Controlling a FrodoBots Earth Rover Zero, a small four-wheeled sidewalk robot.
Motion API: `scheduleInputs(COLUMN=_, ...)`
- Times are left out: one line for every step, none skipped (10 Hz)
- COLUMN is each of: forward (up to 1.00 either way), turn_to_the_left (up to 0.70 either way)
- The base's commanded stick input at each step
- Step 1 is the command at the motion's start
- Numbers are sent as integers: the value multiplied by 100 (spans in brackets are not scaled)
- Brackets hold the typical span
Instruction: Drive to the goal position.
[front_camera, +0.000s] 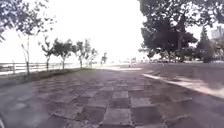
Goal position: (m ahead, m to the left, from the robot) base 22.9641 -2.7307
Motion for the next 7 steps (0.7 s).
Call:
scheduleInputs(forward=70, turn_to_the_left=-35)
scheduleInputs(forward=70, turn_to_the_left=-10)
scheduleInputs(forward=70, turn_to_the_left=-2)
scheduleInputs(forward=70, turn_to_the_left=0)
scheduleInputs(forward=70, turn_to_the_left=0)
scheduleInputs(forward=70, turn_to_the_left=0)
scheduleInputs(forward=70, turn_to_the_left=0)
